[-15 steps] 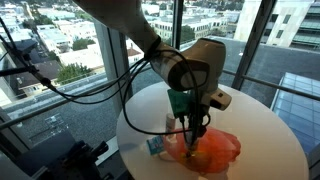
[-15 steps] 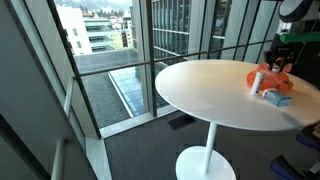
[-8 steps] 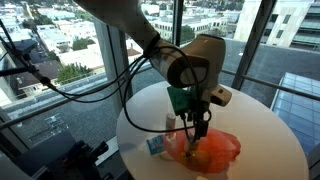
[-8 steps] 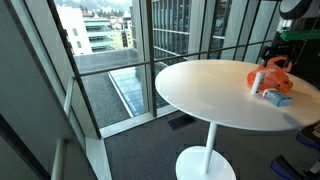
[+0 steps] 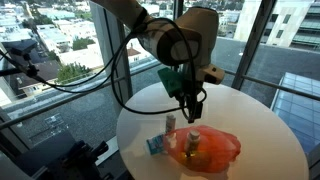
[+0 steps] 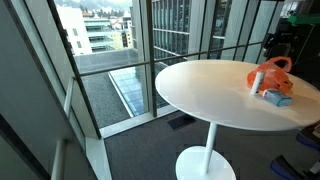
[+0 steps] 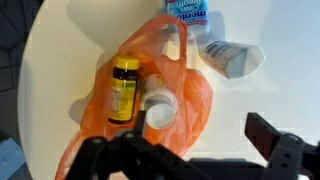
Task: Put the white sticky bottle in the plastic bag
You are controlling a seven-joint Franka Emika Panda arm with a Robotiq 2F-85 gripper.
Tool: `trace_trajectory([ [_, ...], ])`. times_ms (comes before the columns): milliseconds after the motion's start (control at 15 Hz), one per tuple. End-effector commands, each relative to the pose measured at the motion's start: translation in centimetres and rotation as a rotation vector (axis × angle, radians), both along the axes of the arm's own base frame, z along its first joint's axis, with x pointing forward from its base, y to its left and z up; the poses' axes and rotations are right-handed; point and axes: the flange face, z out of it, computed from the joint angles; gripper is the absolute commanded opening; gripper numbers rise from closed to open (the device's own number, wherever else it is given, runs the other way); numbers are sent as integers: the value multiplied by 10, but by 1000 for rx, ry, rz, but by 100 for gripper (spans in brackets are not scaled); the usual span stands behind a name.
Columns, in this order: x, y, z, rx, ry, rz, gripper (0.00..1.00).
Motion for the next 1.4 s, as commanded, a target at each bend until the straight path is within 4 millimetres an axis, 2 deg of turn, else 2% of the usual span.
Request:
trace_trajectory([
  [0, -20, 22, 28, 31, 28, 98, 100],
  [333, -42, 48, 60, 71, 90, 204, 100],
  [800, -67, 83, 94, 34, 118, 289, 100],
  [1133, -77, 98, 103, 35, 104, 320, 100],
  [1200, -67, 94, 98, 36, 105, 300, 100],
  [1333, -70, 96, 99, 36, 103, 303, 100],
])
